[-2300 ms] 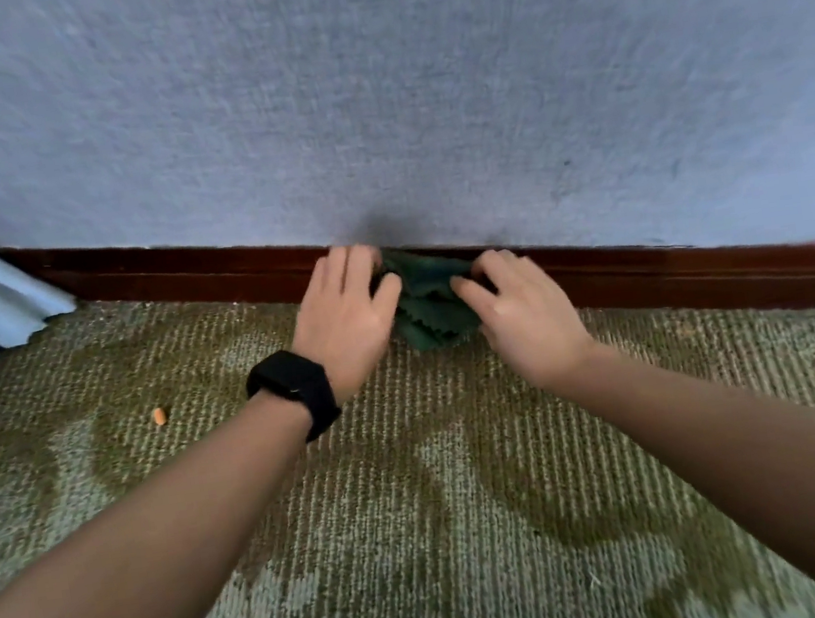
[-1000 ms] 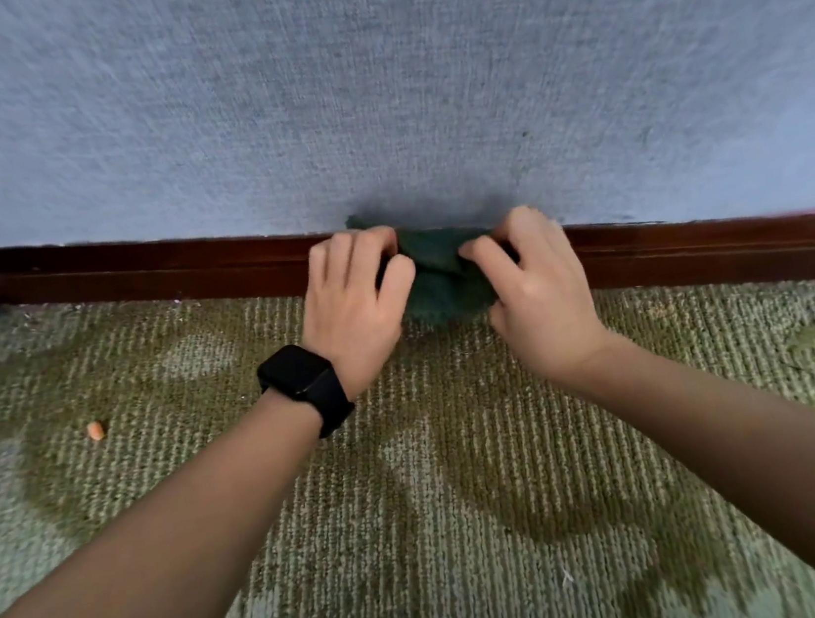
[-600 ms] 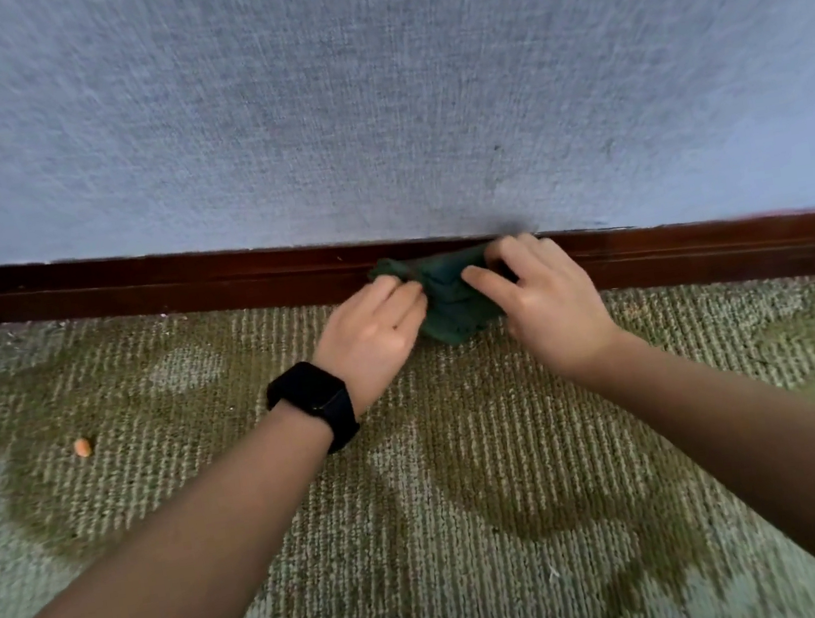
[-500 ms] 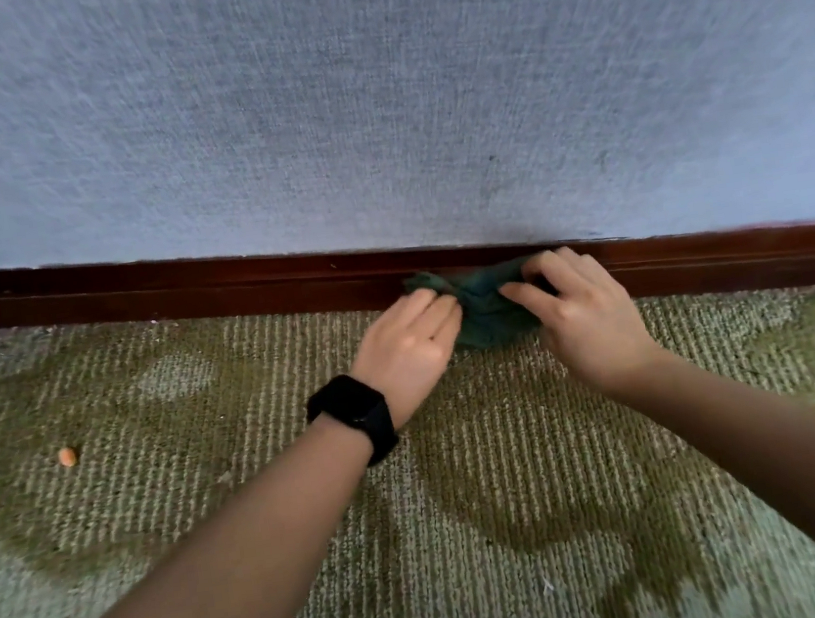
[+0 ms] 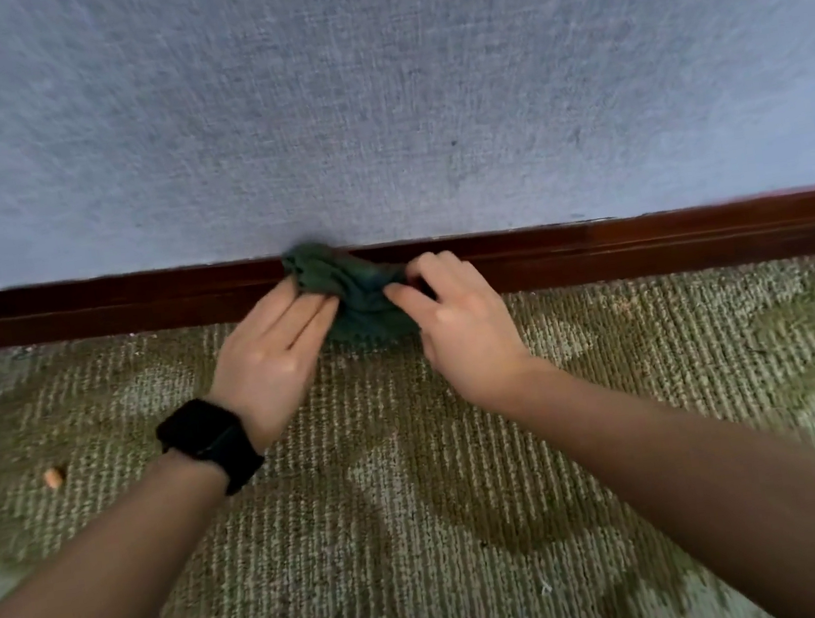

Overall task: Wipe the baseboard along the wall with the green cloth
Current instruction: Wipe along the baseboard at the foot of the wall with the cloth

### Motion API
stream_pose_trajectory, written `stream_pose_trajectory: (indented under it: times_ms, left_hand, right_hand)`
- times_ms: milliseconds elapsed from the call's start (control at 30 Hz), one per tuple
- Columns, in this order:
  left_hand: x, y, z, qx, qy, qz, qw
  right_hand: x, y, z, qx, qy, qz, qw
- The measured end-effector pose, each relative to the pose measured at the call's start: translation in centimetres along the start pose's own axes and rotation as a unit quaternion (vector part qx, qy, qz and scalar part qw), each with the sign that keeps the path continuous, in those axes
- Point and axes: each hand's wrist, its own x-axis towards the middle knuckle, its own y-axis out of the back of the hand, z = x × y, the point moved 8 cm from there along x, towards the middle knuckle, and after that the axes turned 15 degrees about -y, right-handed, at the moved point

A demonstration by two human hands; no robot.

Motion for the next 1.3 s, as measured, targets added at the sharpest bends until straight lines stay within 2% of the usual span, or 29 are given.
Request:
stream_pose_trajectory:
  times_ms: [100, 200, 333, 500, 633, 767, 967, 1067, 1167, 1300]
  left_hand:
    - [1.0, -0.6, 1.2, -0.013, 0.031, 0.029, 0.999]
    - [2.3, -0.8, 2.3, -0.015, 0.021, 0.057, 0.998]
    - [0.9, -0.6, 1.4, 0.010, 0.000, 0.025, 1.000]
    - [-3.7, -0.1, -1.9, 0.019, 0.095, -0.016, 0.995]
    - [-3.2, 0.1, -1.7, 0.006, 0.128, -0.002, 0.992]
    - [0.6, -0.1, 1.3, -0.031, 0.073, 0.045, 0.996]
    - [7.0, -0.4, 5.6, -0.095, 0.008, 0.110, 0.989]
    - [9.5, -0.7, 7.1, -0.088, -0.023, 0.109, 0.990]
    - [11.0, -1.0, 8.3, -0.086, -0.037, 0.098, 0.991]
    - [11.6, -1.1, 8.6, -0.080, -0.050, 0.089, 0.992]
  right_hand:
    - [0.0, 1.0, 0.8, -0.011, 0.010, 0.019, 1.000]
    - [0.3, 1.2, 0.8, -0.008, -0.009, 0.025, 1.000]
    - [0.4, 0.7, -0.6, -0.007, 0.016, 0.009, 1.000]
    - [1.9, -0.6, -4.5, -0.011, 0.097, 0.016, 0.995]
    - [1.7, -0.5, -4.4, -0.040, 0.106, 0.009, 0.994]
    - [0.7, 1.5, -0.1, -0.068, 0.092, -0.005, 0.993]
    - [-1.4, 5.1, 6.7, -0.125, 0.043, 0.031, 0.991]
    - [-1.9, 6.4, 9.2, -0.150, 0.017, 0.041, 0.988]
    - [-2.3, 7.4, 10.3, -0.159, 0.038, 0.049, 0.985]
    - [-2.2, 7.4, 10.1, -0.117, 0.026, 0.072, 0.990]
